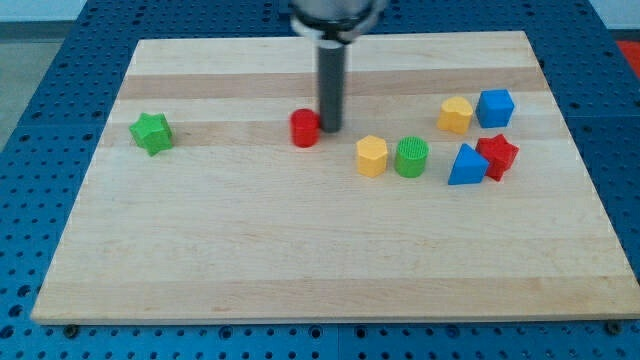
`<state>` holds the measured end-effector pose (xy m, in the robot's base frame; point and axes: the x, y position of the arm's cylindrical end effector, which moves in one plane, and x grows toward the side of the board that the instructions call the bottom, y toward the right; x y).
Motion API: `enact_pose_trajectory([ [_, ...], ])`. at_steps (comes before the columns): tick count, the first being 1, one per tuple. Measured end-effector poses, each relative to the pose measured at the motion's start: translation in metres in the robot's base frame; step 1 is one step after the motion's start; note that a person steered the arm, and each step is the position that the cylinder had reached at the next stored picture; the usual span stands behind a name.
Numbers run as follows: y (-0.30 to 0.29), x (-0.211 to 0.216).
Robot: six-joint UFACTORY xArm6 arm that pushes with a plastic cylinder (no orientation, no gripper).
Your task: Move the red circle into the right side of the green star
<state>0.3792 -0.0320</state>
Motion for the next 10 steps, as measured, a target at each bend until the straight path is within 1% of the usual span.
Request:
enact_pose_trajectory([
  [2, -0.053, 0.009],
  [4, -0.057, 0.041],
  [5, -0.079, 0.044],
  [7, -0.136, 0.035],
  [8, -0.146, 0.035],
  [9, -0.125, 0.033],
  [10, -0.06, 0.023],
])
